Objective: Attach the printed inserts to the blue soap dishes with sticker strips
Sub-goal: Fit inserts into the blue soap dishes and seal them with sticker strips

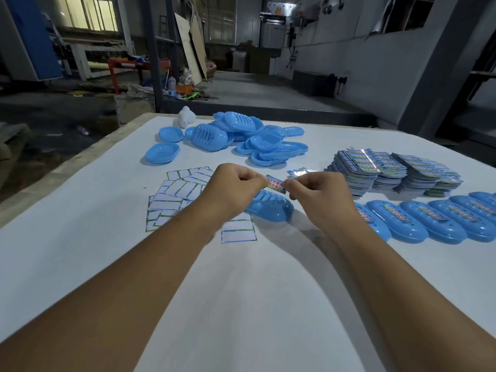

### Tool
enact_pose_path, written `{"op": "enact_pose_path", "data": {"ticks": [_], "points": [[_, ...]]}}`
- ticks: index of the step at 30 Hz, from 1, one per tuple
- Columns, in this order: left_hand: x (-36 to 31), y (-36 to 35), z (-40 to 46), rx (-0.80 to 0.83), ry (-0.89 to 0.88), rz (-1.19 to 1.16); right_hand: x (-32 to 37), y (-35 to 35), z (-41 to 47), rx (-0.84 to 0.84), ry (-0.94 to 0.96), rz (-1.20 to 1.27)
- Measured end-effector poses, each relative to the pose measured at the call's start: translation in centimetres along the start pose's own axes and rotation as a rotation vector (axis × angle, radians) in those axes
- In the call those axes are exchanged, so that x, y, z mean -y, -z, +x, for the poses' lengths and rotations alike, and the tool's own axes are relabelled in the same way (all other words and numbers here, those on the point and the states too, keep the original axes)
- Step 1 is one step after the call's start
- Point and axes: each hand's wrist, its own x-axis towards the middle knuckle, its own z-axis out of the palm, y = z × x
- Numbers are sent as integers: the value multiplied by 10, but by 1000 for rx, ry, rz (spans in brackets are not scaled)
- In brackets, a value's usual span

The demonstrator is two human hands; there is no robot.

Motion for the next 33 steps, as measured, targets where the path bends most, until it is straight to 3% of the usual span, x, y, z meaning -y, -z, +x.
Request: {"op": "enact_pose_path", "data": {"ticks": [6, 24, 33], "points": [[7, 2, 9, -18, 4, 78, 0, -4, 1, 17, -36, 81], [15, 10, 29, 134, 114, 345, -6, -21, 7, 85, -205, -49], [18, 5, 32, 77, 26, 446, -7, -22, 7, 79, -185, -111]]}}
